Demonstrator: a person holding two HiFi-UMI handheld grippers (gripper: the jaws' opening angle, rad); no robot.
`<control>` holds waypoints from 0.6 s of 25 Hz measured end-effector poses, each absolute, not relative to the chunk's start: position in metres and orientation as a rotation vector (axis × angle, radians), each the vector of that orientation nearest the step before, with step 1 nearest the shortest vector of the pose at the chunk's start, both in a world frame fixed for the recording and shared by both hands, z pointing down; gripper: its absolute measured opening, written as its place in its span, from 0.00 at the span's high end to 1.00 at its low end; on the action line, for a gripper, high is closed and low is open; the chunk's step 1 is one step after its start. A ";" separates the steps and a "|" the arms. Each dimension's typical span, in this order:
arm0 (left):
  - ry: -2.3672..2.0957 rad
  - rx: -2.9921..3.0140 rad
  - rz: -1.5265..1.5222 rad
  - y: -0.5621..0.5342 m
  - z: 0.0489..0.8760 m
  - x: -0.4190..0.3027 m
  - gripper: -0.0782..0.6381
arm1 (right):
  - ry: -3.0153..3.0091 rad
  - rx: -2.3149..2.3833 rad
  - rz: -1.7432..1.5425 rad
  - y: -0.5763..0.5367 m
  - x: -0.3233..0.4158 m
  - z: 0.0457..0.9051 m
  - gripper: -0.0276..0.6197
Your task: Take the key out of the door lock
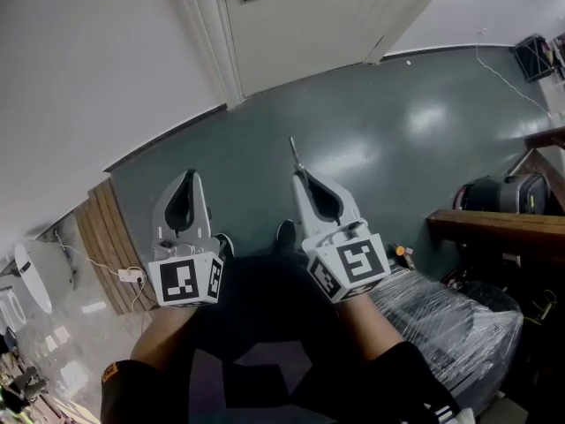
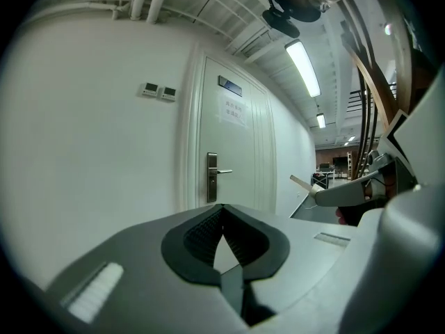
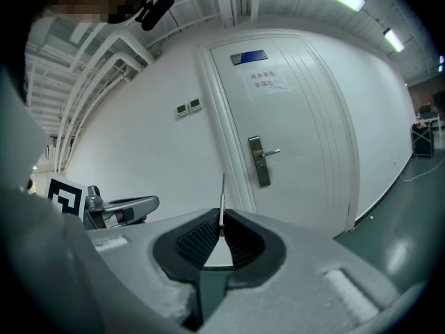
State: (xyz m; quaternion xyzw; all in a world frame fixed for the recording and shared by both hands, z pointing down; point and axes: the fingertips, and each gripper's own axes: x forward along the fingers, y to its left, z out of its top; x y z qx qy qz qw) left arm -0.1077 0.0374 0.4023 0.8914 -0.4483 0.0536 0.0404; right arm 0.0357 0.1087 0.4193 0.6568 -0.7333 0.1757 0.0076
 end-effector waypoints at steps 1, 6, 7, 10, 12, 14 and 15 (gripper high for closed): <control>-1.379 2.723 0.163 0.038 0.404 -0.125 0.87 | -2.288 2.049 0.555 0.109 0.021 0.421 0.93; -1.338 2.680 0.164 0.043 0.425 -0.193 0.87 | -2.238 2.026 0.550 0.119 -0.047 0.421 0.93; -1.318 2.678 0.161 0.043 0.430 -0.201 0.87 | -2.223 2.029 0.545 0.120 -0.057 0.421 0.93; -1.270 2.685 0.171 0.044 0.438 -0.221 0.87 | -2.171 2.060 0.556 0.128 -0.079 0.425 0.93; -1.250 2.693 0.179 0.046 0.440 -0.227 0.87 | -2.148 2.073 0.554 0.137 -0.087 0.427 0.93; -1.254 2.704 0.179 0.047 0.438 -0.230 0.87 | -2.146 2.079 0.546 0.144 -0.091 0.427 0.93; -1.265 2.705 0.178 0.048 0.436 -0.230 0.87 | -2.151 2.079 0.543 0.147 -0.092 0.427 0.93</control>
